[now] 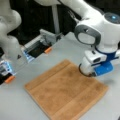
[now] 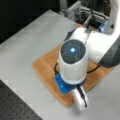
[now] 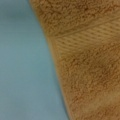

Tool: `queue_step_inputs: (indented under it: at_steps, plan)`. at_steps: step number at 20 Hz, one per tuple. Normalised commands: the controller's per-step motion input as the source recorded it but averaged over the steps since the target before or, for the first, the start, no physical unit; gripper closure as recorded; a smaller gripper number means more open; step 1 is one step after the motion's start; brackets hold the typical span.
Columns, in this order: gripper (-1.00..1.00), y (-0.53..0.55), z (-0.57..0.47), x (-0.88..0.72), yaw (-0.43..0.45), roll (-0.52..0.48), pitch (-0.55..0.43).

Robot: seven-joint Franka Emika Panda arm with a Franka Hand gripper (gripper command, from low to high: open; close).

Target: Folding a towel twice

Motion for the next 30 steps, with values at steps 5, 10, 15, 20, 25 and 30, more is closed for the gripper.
queue_step_inputs:
  at_steps: [5, 10, 15, 20, 25, 30]
  plan:
    - [-1.00, 0.07, -0.13, 0.26, -0.061, -0.225, -0.057]
    - [-1.00, 0.09, -0.05, 0.23, -0.088, -0.241, -0.055]
    - [-1.00, 0.09, -0.08, 0.21, -0.085, -0.284, -0.066]
    - [-1.00, 0.04, -0.15, 0.21, -0.020, -0.314, -0.059]
    - [-1.00, 0.05, -0.14, 0.21, -0.029, -0.349, -0.054]
    - [-1.00, 0.12, -0.08, 0.17, -0.037, -0.430, 0.020]
